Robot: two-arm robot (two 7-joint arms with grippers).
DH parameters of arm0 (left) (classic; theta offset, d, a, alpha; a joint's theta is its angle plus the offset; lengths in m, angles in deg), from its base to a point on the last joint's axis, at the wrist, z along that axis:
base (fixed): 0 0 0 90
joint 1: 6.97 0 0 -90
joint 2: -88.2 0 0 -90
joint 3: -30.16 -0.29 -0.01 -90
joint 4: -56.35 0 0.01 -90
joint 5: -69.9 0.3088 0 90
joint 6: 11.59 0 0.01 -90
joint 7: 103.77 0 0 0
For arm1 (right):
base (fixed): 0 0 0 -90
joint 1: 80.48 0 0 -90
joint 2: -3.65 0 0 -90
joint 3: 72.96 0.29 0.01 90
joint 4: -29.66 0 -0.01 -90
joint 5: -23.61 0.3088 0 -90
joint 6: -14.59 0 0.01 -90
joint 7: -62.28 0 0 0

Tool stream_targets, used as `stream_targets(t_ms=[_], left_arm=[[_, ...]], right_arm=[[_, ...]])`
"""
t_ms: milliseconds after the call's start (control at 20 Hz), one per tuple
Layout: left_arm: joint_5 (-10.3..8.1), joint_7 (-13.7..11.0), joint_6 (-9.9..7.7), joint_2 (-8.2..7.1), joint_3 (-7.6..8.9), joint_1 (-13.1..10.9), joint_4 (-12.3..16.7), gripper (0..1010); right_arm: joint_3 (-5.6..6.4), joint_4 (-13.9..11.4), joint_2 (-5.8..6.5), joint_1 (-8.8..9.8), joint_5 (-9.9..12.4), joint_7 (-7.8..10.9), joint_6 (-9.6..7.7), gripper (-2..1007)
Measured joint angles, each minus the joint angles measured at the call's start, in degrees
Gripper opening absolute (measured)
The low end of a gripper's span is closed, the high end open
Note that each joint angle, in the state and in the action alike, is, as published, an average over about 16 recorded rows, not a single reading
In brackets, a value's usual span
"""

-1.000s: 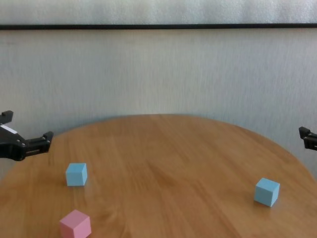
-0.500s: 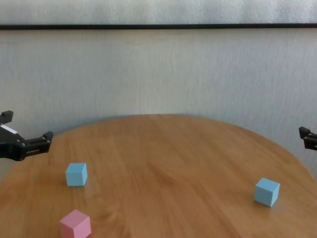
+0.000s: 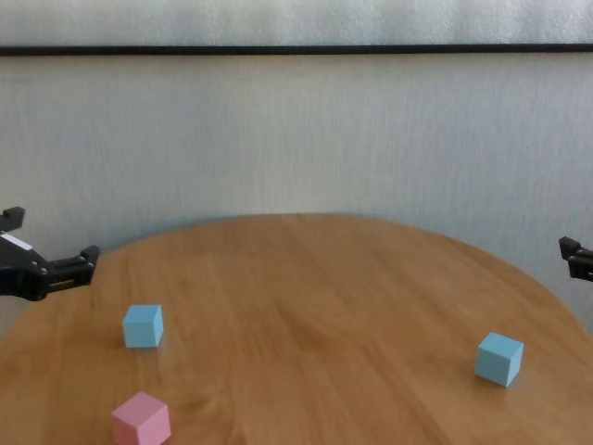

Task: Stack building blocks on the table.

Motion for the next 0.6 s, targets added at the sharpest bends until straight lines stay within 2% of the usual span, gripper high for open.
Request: stream_targets(t_ms=[600], left_arm=[[0.0,0.0,0.0,0.0,0.0,0.0,0.0,1003]], right_arm=[[0.0,0.0,0.0,0.0,0.0,0.0,0.0,1005]])
